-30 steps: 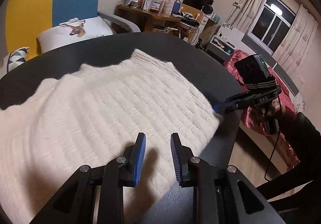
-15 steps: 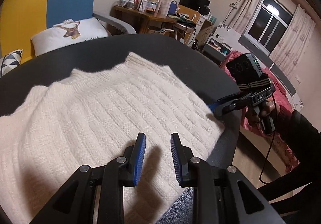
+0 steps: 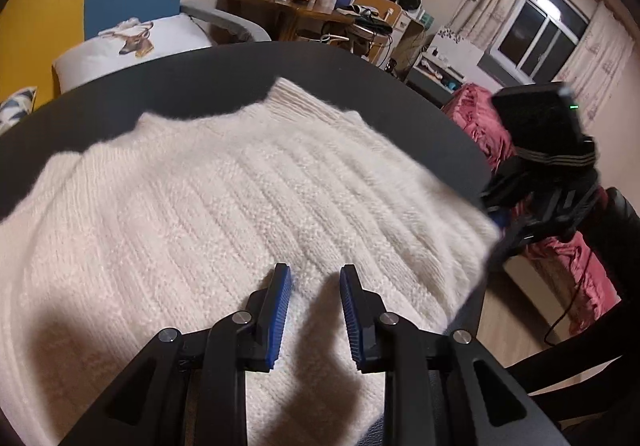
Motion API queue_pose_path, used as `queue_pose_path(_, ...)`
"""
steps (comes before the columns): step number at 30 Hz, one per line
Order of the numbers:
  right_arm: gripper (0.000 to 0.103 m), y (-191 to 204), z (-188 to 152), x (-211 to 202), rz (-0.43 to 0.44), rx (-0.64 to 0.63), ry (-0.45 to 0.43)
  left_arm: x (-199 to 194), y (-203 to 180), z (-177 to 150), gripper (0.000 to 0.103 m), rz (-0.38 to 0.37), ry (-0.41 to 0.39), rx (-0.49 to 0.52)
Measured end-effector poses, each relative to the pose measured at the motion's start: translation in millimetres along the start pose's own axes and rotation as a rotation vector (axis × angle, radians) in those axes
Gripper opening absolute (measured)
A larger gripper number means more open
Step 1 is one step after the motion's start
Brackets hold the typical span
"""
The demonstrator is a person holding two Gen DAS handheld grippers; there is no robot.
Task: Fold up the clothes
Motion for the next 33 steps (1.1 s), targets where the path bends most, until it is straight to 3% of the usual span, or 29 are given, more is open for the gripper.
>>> queue_pose_path(6, 0.007, -14.0, -24.6, 33.2, -0.076, 0.092, 0.122, 0.2, 0.8, -2.3, 0.025, -0.017, -0.010, -0.019)
queue_pose_path(12, 0.007, -11.3, -30.9, 29.9, -0.101, 0.146, 0.069, -7.3, -8.7, -1.2, 0.026, 0.011, -0.016, 0.021)
queue_pose_path(14, 0.011, -4.5, -32.6, 16.7, -0.163, 0.151, 0.058, -9.8, -11.8, -0.9, 0.027, 0.021, -0.018, 0.034)
queue_pose_path(18, 0.011, 20.3, -14.2, -19.8, -0.249, 0.131, -0.086, -10.6, -14.5, -4.8, 0.027, 0.007, -0.033, 0.031)
queue_pose_path(22, 0.013, 42.2, 30.5, -10.3, -0.314, 0.072, -0.155, -4.8, -13.1, -8.4, 0.027, 0.000, -0.025, -0.003)
queue_pose_path(25, 0.013, 16.7, 46.1, 19.2, -0.381, 0.150, -0.064, -8.4, -9.2, -10.7, 0.027, -0.011, -0.040, -0.031)
queue_pose_path(26, 0.013, 4.6, 46.0, 28.9, -0.411, 0.197, -0.014, -16.4, -7.3, -12.7, 0.027, -0.027, -0.057, -0.051)
queue_pose_path(28, 0.013, 3.9, 47.4, 29.2, -0.413, 0.214, -0.022, -46.6, 3.0, -22.1, 0.028, -0.049, -0.130, -0.092)
queue_pose_path(31, 0.014, 29.1, 57.9, 13.4, -0.334, 0.196, -0.138, -107.2, 39.2, -56.2, 0.036, -0.122, -0.266, -0.206)
queue_pose_path(32, 0.015, 40.0, 63.3, 10.2, -0.284, 0.180, -0.174, -132.1, 61.2, -76.4, 0.037, -0.110, -0.311, -0.259)
queue_pose_path(33, 0.024, 51.1, 68.7, 6.7, -0.233, 0.164, -0.210, -149.7, 80.3, -95.5, 0.038, -0.087, -0.333, -0.303)
Point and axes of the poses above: each gripper's, at about its wrist camera, not at the fingertips, and x roughly the way its jaws point, y to its left, z to its top, the point moved 6 cm from there along x, roughly the way its jaws point, and after that the axes turned 13 degrees about y, right-handed, at the moved point
